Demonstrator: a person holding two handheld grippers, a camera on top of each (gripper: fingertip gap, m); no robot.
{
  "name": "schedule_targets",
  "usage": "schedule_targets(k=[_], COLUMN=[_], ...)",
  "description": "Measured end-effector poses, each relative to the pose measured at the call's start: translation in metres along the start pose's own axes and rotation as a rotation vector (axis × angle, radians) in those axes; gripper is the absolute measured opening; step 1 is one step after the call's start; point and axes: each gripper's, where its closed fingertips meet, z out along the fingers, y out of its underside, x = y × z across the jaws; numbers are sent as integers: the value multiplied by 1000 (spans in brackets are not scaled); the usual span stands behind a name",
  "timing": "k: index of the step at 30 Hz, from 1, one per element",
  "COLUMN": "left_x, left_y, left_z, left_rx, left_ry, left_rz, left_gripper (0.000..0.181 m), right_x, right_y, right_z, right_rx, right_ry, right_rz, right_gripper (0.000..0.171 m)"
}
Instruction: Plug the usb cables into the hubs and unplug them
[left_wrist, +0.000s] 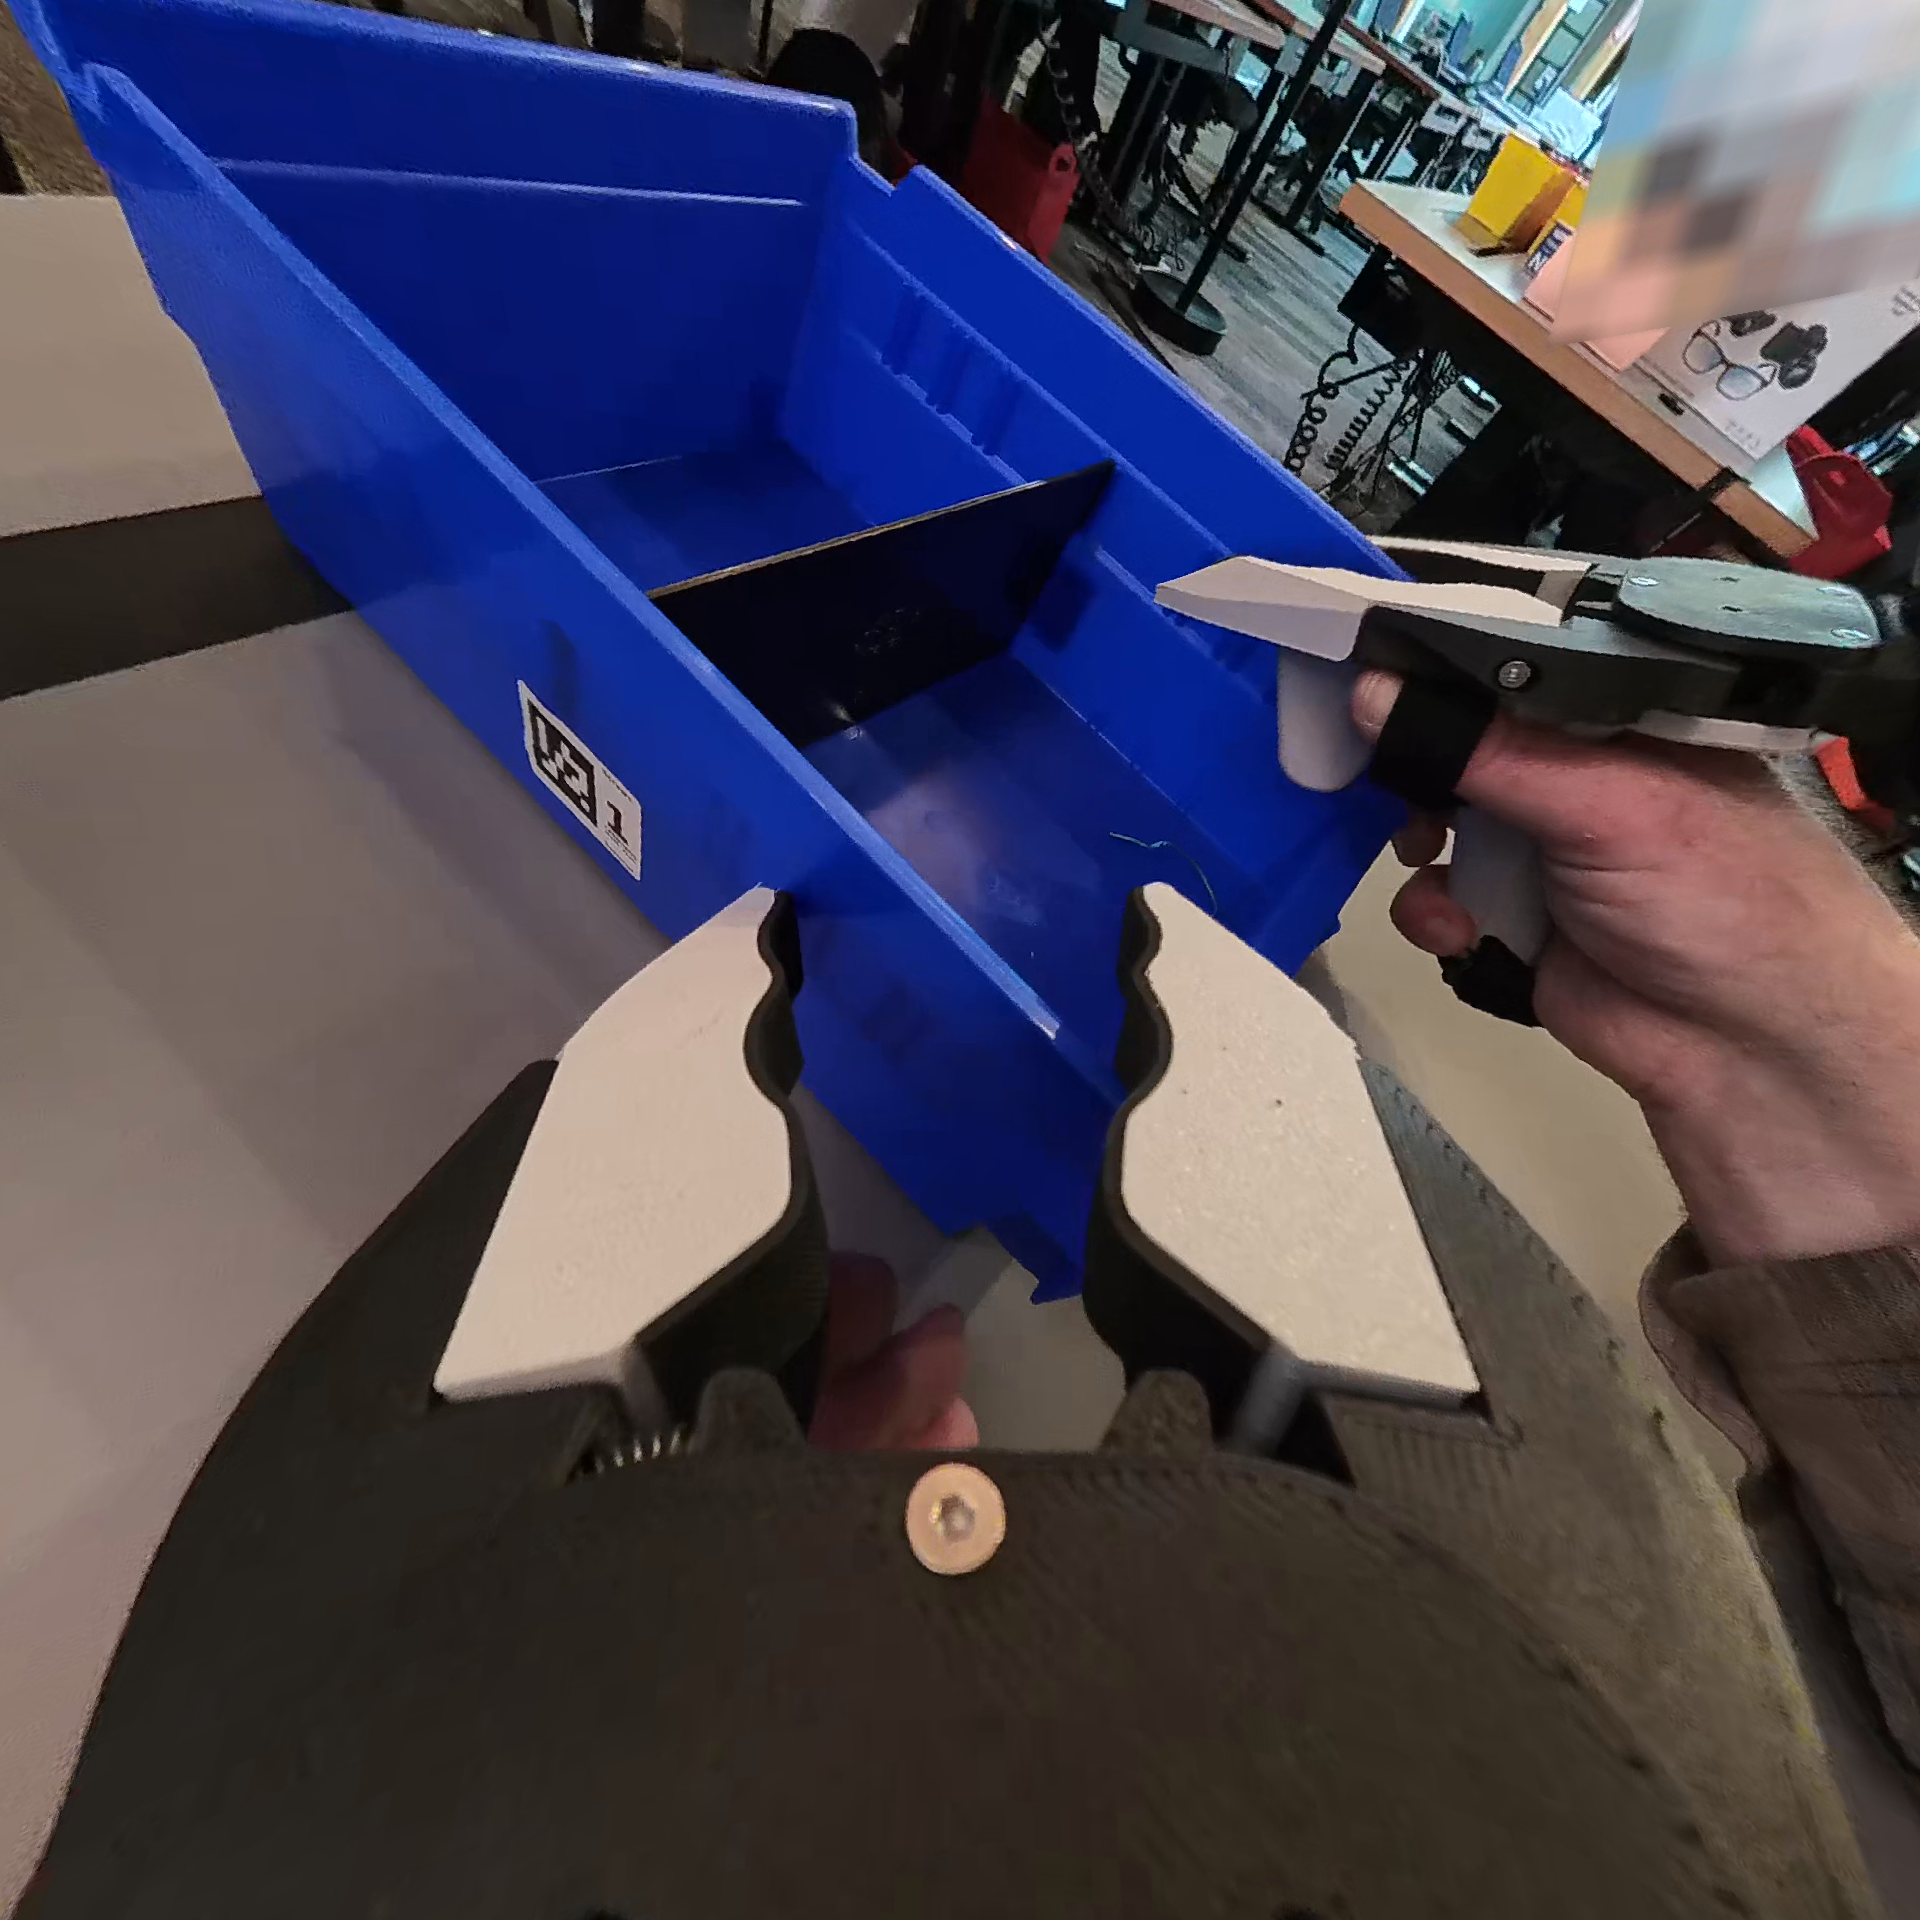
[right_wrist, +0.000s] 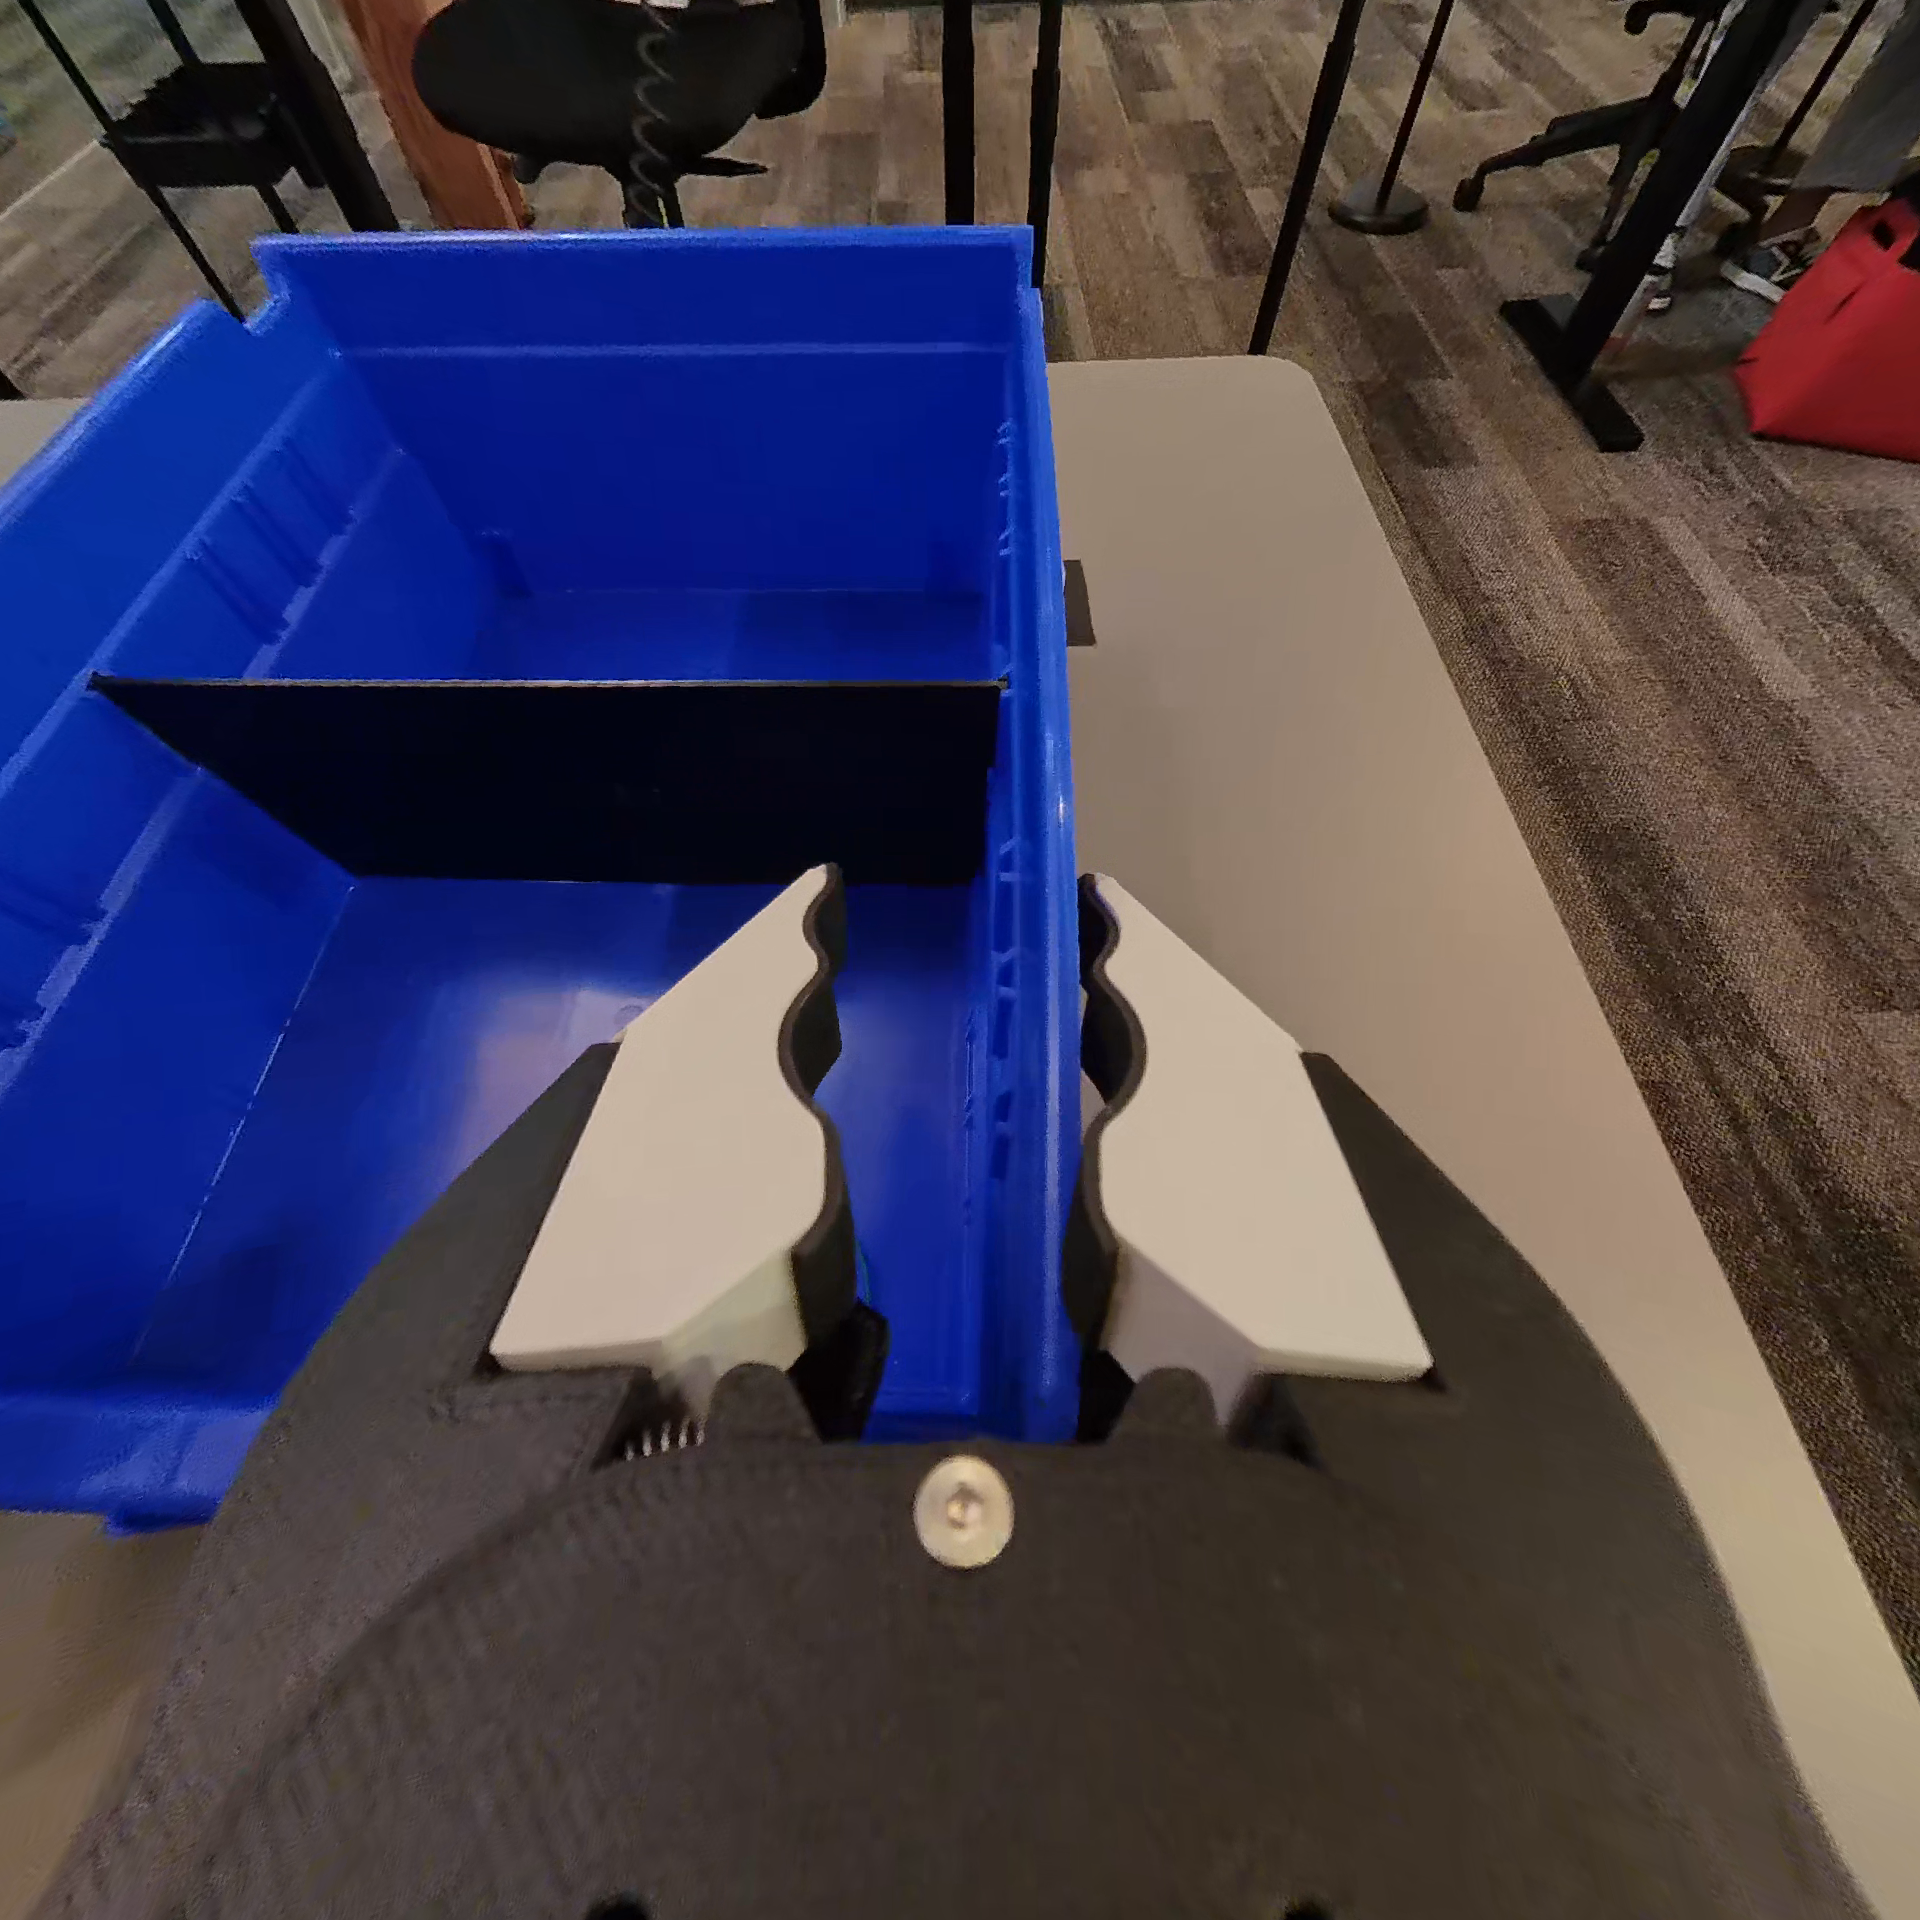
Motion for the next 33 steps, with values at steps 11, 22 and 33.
schedule_targets(k=[11,22,33], left_x=[4,-24,-103], left_y=[-26,-100,-176], left_z=[-16,-185,-371], left_rx=[95,377,678], left_ry=[84,-4,-332], left_rz=[63,476,794], left_gripper=[80,74,59], right_x=[28,-149,-330], right_y=[-31,-170,-278], right_z=[-25,-141,-180], right_rx=[172,622,866], right_ry=[199,-65,-433], right_rz=[-5,-84,45], right_gripper=[87,78,74])
